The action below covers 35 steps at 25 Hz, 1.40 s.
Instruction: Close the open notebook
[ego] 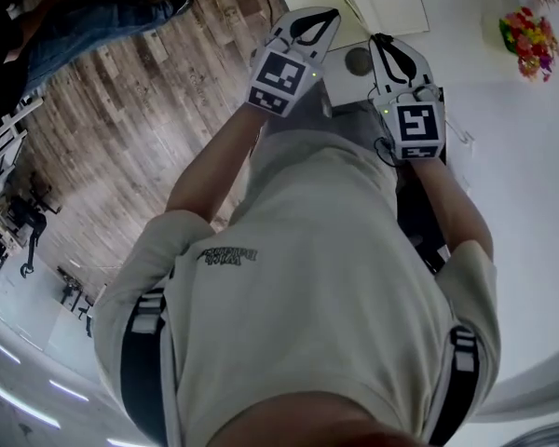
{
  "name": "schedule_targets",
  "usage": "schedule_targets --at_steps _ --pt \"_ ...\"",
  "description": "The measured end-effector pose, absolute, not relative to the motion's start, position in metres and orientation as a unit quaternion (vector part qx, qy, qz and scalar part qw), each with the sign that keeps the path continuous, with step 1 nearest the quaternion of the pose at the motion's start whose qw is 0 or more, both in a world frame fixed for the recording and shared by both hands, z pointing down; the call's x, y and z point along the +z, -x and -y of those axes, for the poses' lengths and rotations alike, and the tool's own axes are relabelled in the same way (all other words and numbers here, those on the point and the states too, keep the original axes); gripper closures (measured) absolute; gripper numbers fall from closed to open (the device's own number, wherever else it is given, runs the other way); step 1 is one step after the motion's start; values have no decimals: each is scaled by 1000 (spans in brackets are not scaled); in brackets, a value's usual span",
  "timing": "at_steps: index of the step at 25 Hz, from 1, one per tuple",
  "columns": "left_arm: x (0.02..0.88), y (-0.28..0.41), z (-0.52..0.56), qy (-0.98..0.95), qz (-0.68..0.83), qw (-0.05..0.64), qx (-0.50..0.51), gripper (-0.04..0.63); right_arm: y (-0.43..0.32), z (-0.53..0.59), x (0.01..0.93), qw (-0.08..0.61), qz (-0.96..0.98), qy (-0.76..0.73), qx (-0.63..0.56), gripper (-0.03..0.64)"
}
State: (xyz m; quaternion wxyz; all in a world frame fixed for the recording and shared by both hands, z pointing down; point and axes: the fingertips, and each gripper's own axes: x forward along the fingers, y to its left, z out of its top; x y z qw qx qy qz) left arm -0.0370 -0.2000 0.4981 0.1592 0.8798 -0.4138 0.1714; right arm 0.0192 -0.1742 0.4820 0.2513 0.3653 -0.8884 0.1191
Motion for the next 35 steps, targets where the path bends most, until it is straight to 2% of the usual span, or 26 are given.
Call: schedule_targets --at_steps 10,15,18,19,21,27,30,32,35 --pt "563 -43 217 -891 334 182 249 582 -133 229 538 242 812 -505 162 594" --pt "584 -47 227 -882 332 207 263 581 -155 245 596 298 800 -493 167 587" --pt "582 -43 233 -884 337 192 262 581 -157 249 607 308 797 -487 182 587" --pt "579 -42 234 -885 339 186 259 581 -155 251 602 304 799 -486 180 567" --pt "570 -35 234 -885 348 183 249 581 -146 252 579 290 811 -481 163 514" --pt "531 16 221 -867 406 197 212 582 -53 216 505 243 902 -346 81 514" --pt "523 52 209 -844 449 210 204 581 -1 178 504 248 935 -246 58 504" --pt "525 74 197 -829 473 221 201 581 25 152 515 262 945 -189 55 423" --pt "536 97 182 -816 489 233 203 581 53 129 531 280 948 -146 30 414"
